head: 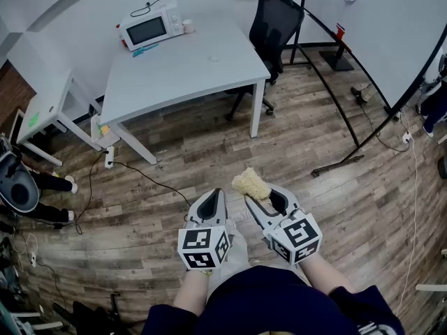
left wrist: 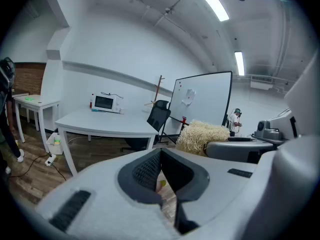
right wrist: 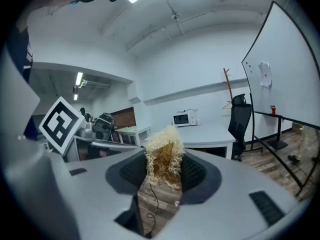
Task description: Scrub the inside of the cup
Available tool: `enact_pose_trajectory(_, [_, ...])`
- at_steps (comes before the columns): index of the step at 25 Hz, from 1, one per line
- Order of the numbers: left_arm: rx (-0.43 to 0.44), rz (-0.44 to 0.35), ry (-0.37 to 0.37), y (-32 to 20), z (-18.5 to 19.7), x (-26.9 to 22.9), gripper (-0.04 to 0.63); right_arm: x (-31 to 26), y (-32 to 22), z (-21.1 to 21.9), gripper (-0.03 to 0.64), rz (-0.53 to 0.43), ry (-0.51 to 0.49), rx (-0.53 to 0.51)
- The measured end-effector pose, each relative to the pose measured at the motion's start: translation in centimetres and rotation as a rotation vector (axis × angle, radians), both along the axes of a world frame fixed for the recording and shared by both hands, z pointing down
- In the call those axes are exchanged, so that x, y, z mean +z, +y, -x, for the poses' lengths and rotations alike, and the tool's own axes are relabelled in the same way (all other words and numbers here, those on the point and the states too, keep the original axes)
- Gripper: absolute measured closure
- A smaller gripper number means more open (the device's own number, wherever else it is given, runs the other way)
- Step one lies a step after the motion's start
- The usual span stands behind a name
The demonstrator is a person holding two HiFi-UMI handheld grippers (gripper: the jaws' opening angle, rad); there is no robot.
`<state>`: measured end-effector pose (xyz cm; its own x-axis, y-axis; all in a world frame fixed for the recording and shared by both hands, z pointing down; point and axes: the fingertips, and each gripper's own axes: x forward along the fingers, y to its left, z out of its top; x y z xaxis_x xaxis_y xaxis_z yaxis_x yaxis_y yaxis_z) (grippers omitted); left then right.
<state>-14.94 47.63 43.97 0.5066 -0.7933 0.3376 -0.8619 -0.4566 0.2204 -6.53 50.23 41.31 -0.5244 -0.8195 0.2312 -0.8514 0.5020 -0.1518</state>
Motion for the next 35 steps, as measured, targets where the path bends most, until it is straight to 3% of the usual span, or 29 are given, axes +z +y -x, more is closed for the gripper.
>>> enact_pose_trajectory(11, [0.038, 0.007, -0.002, -6.3, -0.5, 0.2, 0.577, 0.2, -5.9, 0.4, 0.442, 0.003, 0.009, 0.006])
enact_pose_trajectory(18, [0.060, -0.010, -0.003, -12.6, 1.1, -1.2, 0.577, -0.4, -12.4, 1.6, 0.440, 0.009, -0.054, 0.053])
enact_pose_trajectory(27, [0.075, 0.001, 0.013, -20.9, 3.7, -0.8, 0.577, -0.8, -20.3, 4.3, 0.440, -0.016, -0.051, 0.066])
enact_pose_trajectory(35, [0.061, 0.032, 0.013, -25.2, 4.6, 0.6, 0.577, -0.1, -24.4, 5.0, 0.439, -0.009, -0.064, 0.057])
